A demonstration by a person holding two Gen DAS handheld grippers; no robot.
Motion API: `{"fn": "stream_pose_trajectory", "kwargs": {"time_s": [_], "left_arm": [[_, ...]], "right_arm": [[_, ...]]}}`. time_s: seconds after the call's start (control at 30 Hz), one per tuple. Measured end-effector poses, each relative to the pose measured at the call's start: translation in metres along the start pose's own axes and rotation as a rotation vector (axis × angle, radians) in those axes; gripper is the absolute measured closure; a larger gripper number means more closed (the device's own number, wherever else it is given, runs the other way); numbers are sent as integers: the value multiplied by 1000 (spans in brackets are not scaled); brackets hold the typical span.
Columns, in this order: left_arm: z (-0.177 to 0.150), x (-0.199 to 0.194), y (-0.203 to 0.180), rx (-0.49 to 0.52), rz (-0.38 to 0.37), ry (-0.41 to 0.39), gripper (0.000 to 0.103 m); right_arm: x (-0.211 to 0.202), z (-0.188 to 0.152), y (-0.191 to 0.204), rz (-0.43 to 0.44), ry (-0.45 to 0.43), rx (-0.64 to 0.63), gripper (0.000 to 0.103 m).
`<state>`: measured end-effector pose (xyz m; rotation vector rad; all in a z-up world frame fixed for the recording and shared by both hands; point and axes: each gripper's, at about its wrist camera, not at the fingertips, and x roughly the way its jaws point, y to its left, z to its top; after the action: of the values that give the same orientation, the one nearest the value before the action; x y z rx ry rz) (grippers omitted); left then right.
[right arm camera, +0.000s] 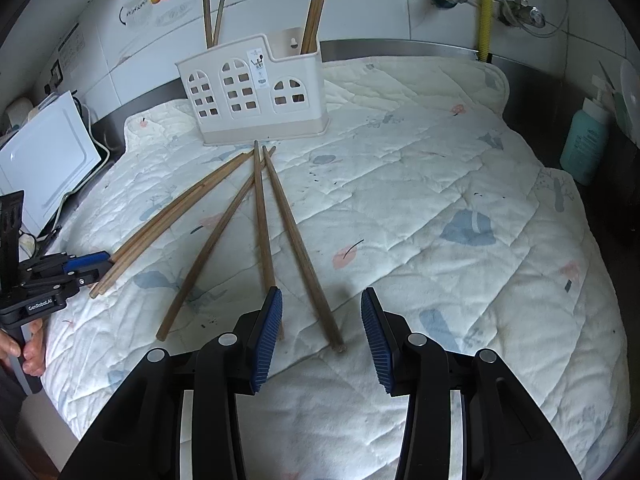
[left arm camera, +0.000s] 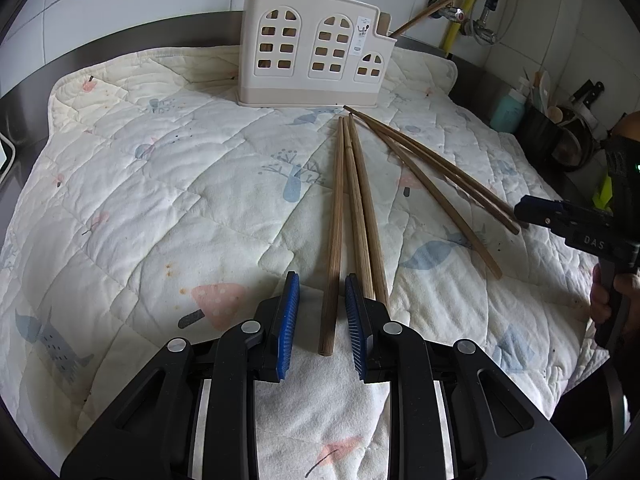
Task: Organize utensils
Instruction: 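Close the left tool on a chopstick while the right tool grasps another, then lift both held chopsticks up over the white holder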
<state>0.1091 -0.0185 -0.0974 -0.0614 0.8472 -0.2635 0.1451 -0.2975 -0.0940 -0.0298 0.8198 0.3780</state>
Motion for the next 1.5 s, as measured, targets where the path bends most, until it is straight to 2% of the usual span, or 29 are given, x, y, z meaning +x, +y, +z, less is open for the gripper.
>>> {"fn": "stream_pose_trajectory", "kwargs": {"time_s": [0.07,0.2,0.37,0.57,0.6,0.7,0.8,0.93,1.17,1.27,1.5], "left_arm": [[0,0,-3,11,13,1,80],[1,0,-5,22,25,0,80],[1,0,-4,22,30,3,83],[2,3,-11,63,50,19,83],[2,3,-12,74,57,20,83],[2,2,-14,90,77,17,94],[2,0,-16,99,74,20,97],[1,3,-21,131,68,38,97],[2,4,-17,90,59,18,97],[6,-4,-16,72,66,-21,97],[28,-34,-14,72,30,-96,97]], "right_arm": [[5,2,2,-3,11,-21,67],[14,2,8,-9,35,-57,81],[18,2,14,-49,37,-103,91],[16,2,17,-54,35,-119,96],[13,2,17,-51,29,-116,96],[1,3,18,-40,-2,-102,96],[-16,5,21,-29,-39,-103,96],[-40,10,26,-18,-98,-102,96],[-76,30,29,13,-185,-98,96],[-90,43,31,30,-205,-105,96],[-116,83,31,64,-242,-122,96]]}}
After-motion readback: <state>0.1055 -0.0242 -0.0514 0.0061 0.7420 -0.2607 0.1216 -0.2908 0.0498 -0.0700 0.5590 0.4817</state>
